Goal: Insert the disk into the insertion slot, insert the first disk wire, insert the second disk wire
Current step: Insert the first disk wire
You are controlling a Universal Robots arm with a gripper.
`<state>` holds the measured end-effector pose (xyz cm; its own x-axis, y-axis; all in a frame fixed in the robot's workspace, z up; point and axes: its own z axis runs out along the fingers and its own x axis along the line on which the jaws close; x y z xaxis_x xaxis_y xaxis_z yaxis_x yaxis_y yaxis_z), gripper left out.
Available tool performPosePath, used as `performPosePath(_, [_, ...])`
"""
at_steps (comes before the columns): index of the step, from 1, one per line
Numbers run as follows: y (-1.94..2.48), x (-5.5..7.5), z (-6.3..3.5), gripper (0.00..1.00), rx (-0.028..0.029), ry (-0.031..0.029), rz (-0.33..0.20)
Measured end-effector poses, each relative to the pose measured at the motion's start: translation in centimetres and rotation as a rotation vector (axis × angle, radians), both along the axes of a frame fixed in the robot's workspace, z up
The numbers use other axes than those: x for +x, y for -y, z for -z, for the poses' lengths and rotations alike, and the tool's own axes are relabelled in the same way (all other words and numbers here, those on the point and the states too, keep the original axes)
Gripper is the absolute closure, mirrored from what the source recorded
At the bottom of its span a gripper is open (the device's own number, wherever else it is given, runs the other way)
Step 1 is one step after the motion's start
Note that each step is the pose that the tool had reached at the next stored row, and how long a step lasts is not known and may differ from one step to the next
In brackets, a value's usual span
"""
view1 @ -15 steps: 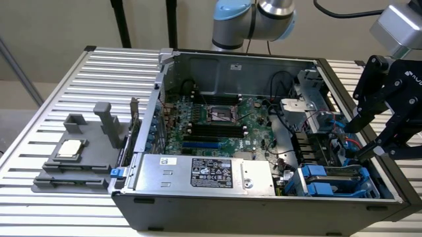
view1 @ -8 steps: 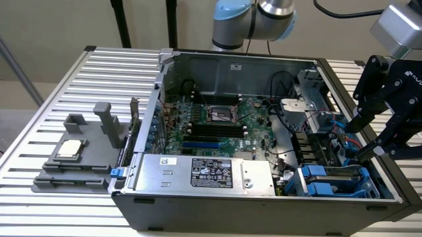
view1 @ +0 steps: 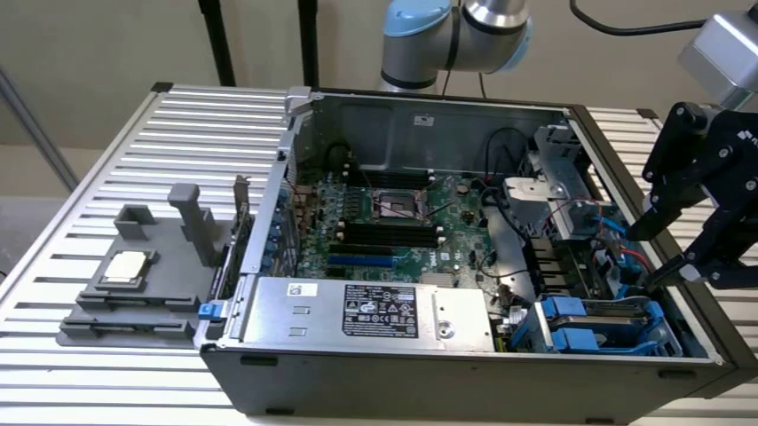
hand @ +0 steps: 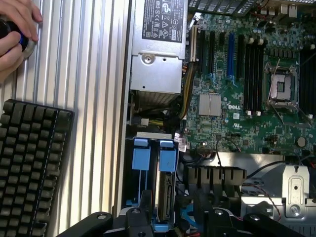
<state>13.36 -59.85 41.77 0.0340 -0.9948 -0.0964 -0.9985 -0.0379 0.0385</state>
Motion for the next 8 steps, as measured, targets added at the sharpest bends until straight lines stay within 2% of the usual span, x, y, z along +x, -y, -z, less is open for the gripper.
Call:
performPosePath(3, [-0.06, 1.1, 0.47, 0.53, 0.0000, -0.0001, -0.001])
performPosePath(8, [-0.50, 1.8, 1.38, 0.53, 0.0001, 0.0000, -0.002])
